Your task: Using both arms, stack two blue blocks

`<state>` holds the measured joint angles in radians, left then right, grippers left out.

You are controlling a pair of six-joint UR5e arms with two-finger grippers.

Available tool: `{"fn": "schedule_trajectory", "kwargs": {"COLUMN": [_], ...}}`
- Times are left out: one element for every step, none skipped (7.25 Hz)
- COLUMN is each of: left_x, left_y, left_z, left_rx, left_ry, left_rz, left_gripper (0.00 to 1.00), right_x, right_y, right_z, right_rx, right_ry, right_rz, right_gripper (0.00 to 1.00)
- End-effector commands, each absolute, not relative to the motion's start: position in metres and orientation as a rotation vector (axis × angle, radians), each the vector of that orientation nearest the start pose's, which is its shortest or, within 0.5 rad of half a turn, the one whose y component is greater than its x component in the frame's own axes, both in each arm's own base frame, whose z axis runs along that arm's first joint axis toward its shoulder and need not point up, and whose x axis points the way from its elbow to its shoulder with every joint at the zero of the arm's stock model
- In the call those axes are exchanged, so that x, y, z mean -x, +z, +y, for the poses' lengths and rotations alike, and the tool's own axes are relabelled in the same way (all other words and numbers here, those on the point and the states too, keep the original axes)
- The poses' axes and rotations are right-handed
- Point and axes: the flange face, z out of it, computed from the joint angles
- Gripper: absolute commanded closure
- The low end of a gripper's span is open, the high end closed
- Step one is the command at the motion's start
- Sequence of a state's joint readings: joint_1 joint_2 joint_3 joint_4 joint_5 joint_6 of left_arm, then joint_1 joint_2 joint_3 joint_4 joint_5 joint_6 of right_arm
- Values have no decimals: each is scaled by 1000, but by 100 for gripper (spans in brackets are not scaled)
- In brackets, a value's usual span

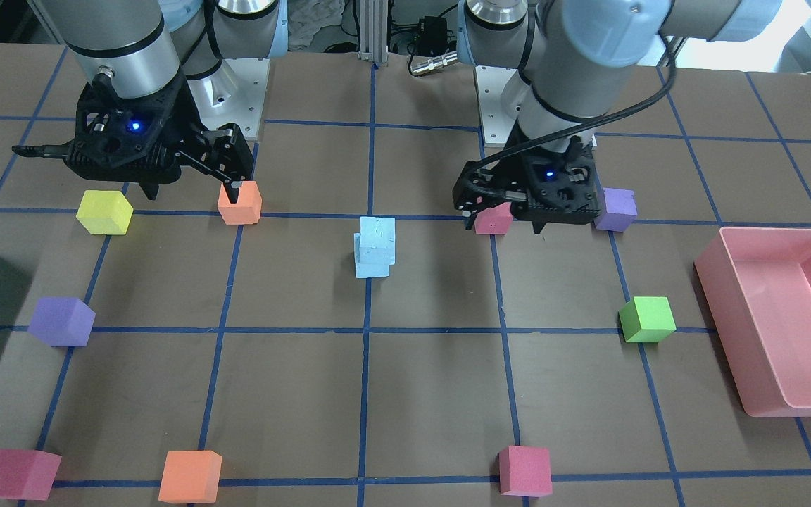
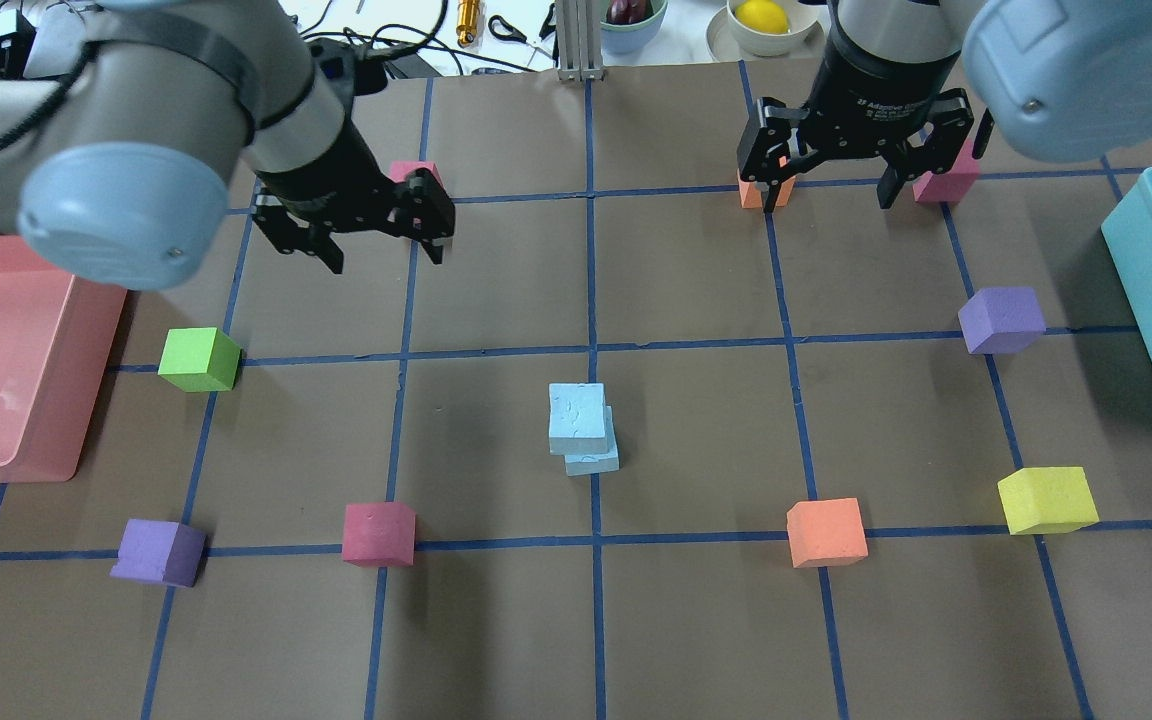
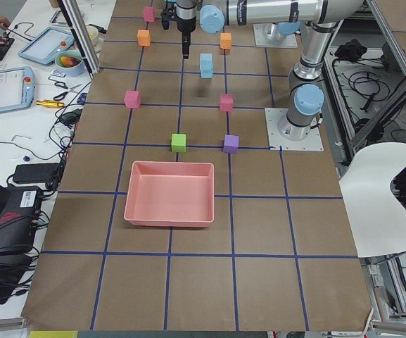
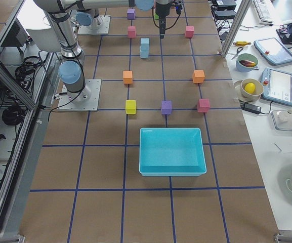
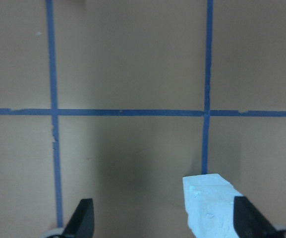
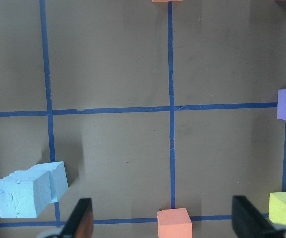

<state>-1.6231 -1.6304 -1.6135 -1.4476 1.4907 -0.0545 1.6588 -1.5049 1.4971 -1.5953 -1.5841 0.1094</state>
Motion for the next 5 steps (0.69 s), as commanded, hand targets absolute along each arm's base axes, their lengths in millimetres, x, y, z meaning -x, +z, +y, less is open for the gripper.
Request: {"fn": "schedule_trajectory", "kwargs": {"left_x": [133,132,131,126,127], "left_y": [506,510,505,506,511], "left_z": [-488,-482,-482,-485,-487], "left_rx": [3,0,7,7,2], "left_ry": [27,3,12,-17,-60], "left_rz": [3173,3154,3155,3158,3156], "left_gripper": [0,0,0,0,0], "right_x": [-177,-177,-177,-177,-177], "right_y": [492,492,493,492,493], "right_z": [-509,-509,-509,-509,-509], "right_rx": [-34,-34,-34,-34,-37], "right_ry": [-50,-50,-50,-48,-50], "right_rz": [3152,3152,3152,3152,3152], "right_gripper": [0,0,0,0,0]}}
